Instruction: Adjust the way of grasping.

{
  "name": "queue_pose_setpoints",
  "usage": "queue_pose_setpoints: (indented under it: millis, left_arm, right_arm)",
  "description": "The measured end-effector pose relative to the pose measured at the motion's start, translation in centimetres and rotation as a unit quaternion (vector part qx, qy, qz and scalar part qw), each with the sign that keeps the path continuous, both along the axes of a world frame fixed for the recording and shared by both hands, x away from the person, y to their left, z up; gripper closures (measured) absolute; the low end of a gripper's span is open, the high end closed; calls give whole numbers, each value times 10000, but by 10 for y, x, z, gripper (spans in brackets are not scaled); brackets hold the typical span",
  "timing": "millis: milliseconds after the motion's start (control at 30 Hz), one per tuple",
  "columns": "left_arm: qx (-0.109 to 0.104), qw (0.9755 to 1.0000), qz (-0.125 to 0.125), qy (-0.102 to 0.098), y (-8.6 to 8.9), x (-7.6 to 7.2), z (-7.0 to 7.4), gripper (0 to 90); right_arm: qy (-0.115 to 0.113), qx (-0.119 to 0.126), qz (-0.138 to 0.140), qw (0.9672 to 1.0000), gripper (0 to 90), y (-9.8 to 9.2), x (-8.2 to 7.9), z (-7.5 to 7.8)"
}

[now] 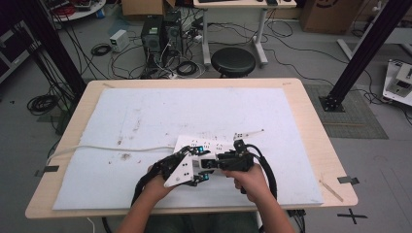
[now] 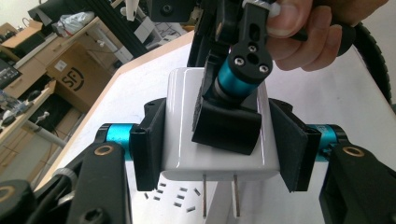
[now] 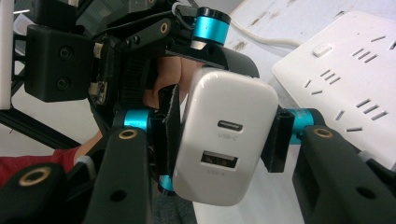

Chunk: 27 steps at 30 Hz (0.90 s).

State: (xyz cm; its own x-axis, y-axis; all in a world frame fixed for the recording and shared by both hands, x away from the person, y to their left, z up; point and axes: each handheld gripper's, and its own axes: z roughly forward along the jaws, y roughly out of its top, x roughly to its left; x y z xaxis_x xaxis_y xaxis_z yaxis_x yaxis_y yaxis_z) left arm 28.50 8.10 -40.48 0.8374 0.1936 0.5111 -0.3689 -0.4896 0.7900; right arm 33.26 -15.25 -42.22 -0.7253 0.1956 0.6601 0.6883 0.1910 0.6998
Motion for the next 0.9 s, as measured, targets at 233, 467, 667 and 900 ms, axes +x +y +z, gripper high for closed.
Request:
queue_pose_setpoints:
  millis: [233, 467, 667, 900]
  left_arm:
    - [-2, 9997, 28, 229, -2, 5, 0, 406]
    - [-178, 9971, 413, 614, 6, 9, 13, 225]
    - [-243, 9938, 746, 782, 24, 14, 32, 207]
    - [-217, 9864, 1331, 940, 60, 33, 57, 203]
  right_arm:
    - [90, 69, 70, 9999, 622, -2, 2, -1]
    - [-261, -60, -254, 9993, 630, -16, 2, 8]
    - [-825, -379, -533, 9944, 630, -25, 2, 30]
    - [-1192, -601, -812, 9877, 630, -37, 6, 48]
